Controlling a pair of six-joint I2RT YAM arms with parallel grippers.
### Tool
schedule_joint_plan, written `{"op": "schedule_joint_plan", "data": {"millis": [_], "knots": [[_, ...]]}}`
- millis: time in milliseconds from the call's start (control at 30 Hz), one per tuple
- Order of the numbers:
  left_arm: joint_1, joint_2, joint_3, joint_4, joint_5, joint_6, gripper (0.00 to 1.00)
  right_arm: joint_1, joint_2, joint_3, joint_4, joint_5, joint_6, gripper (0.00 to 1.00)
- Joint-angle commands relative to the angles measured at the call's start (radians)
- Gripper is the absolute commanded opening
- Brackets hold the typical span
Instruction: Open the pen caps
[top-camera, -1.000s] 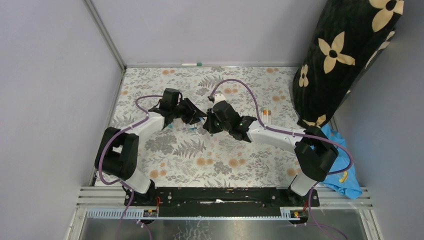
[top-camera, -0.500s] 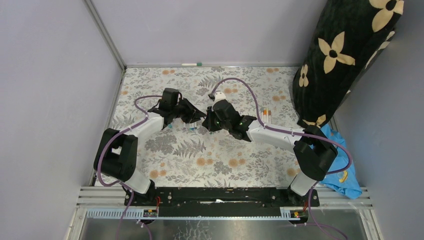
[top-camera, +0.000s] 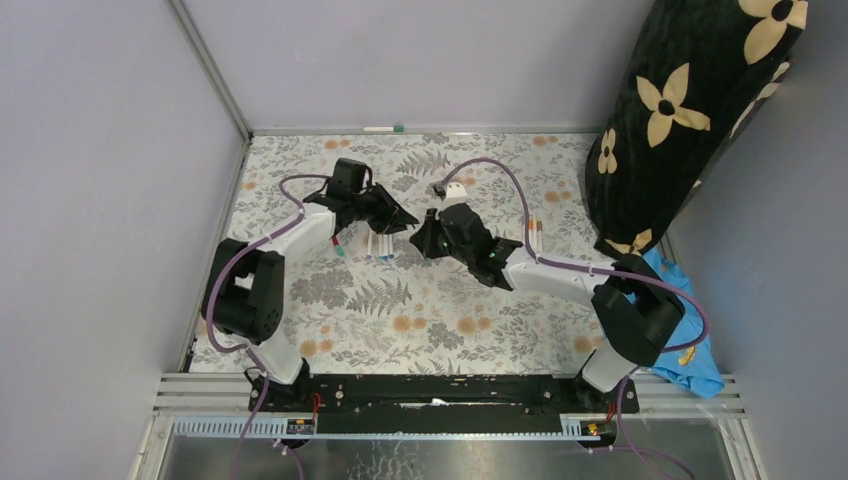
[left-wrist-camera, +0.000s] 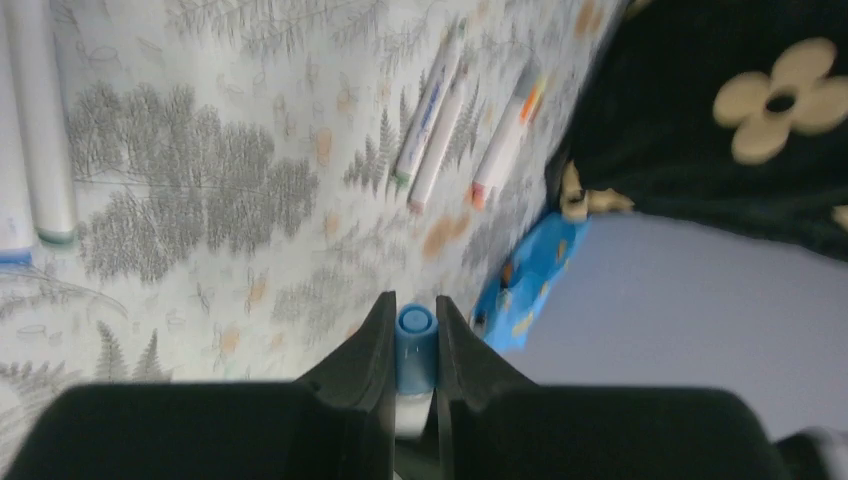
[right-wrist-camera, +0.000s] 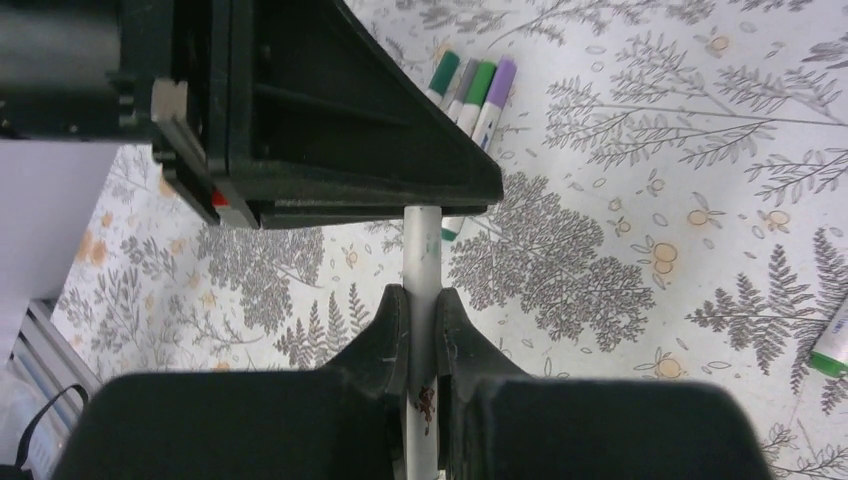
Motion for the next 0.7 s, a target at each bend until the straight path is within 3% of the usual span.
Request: {"op": "schedule_joint_plan", "data": {"millis": [0, 133, 300, 500, 667], "knots": [[0.106, 0.097, 0.206, 0.037, -0.117, 0.055, 0.0, 0.017, -0.082, -0.118, -0.111, -0.057, 0.035, 0.0], [0.113, 0.177, 0.296, -0.02, -0.153, 0.096, 0.0, 0.017, -0.105, -0.157, -0.108, -0.06, 0.041, 0.0], [0.116, 0.192, 0.293, -0.041, -0.184, 0.136, 0.0, 0.017, -0.122, -0.17, -0.119, -0.002, 0.039, 0.0], [0.107, 0.194, 0.321, -0.316, -0.431, 0.36, 0.0, -0.013, -0.098, -0.095, -0.183, 0.12, -0.002, 0.0], [0.107, 0.182, 0.262, -0.398, -0.635, 0.422, 0.0, -0.065, -0.045, -0.041, -0.21, 0.181, -0.032, 0.0]]}}
